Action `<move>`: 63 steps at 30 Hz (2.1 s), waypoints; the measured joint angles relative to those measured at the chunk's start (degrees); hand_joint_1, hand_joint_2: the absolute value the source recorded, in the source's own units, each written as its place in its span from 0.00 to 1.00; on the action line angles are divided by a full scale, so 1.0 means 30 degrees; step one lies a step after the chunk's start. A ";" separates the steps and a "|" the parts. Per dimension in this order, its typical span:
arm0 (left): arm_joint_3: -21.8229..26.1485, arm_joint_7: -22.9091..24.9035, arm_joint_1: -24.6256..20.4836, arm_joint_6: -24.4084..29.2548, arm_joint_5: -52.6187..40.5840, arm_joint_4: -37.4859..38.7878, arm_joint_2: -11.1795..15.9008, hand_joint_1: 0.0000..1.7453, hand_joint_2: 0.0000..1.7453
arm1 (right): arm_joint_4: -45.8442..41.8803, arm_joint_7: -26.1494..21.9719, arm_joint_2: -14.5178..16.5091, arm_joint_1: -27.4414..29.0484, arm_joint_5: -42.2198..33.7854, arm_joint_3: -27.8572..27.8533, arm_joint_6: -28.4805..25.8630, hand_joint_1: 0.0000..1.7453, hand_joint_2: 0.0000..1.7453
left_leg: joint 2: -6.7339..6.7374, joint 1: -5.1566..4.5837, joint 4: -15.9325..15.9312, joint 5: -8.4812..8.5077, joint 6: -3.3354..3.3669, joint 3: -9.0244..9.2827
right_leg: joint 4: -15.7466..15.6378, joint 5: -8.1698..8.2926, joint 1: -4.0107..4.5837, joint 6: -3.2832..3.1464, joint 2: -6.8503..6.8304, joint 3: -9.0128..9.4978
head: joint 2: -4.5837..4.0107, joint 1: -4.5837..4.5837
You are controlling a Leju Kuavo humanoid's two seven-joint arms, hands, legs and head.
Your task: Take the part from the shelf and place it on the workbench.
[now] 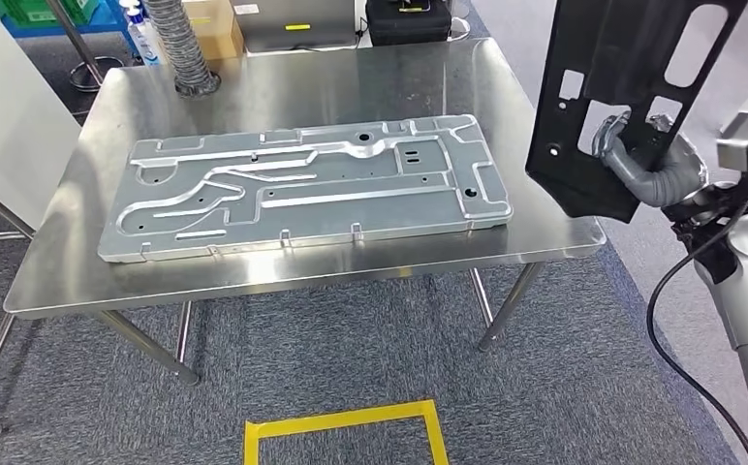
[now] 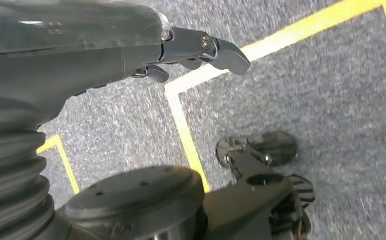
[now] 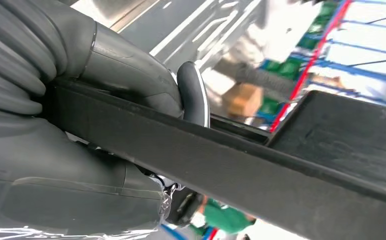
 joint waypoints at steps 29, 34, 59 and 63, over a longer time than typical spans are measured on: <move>-0.0018 -0.0370 -0.0331 -0.0406 -0.0202 0.0000 -0.0133 0.00 1.00 | 0.9680 -0.1627 0.2290 -0.7607 1.2673 0.7418 -0.8214 0.98 1.00 | 0.0145 0.0336 0.0936 0.0426 -0.0278 -0.1590 | -0.1945 -0.0109 -0.0157 0.0060 -0.0134 0.1484 | 0.0000 -0.0004; -0.0111 -0.0397 -0.0375 -0.0515 -0.0430 0.0000 -0.0146 0.00 1.00 | 1.0618 -0.0488 0.3157 -0.7773 1.6075 0.9040 -1.1281 0.98 1.00 | 0.0111 0.0310 0.1261 0.0058 -0.0234 -0.1477 | -0.0958 0.0713 -0.0156 0.0086 -0.0145 0.0380 | 0.0000 -0.0004; -0.0909 -0.1388 -0.0618 -0.0692 -0.0532 0.0004 -0.0045 0.00 1.00 | 1.3022 0.2195 0.7888 -0.7305 2.4075 1.2251 -1.5406 0.98 1.00 | 0.0148 0.0824 0.1281 0.0352 -0.0794 -0.1829 | -0.2633 0.0298 -0.0365 0.0367 -0.0079 0.1751 | 0.0000 -0.0002; -0.0903 -0.1499 -0.0567 -0.0570 -0.0512 0.0007 -0.0022 0.00 1.00 | 1.3355 0.2186 0.8504 -0.7175 2.4362 1.2244 -1.5384 0.49 0.50 | 0.0124 0.0580 0.1336 0.0246 -0.0579 -0.1778 | 0.0827 -0.0642 -0.0180 0.0196 -0.0087 -0.0111 | 0.0000 -0.0004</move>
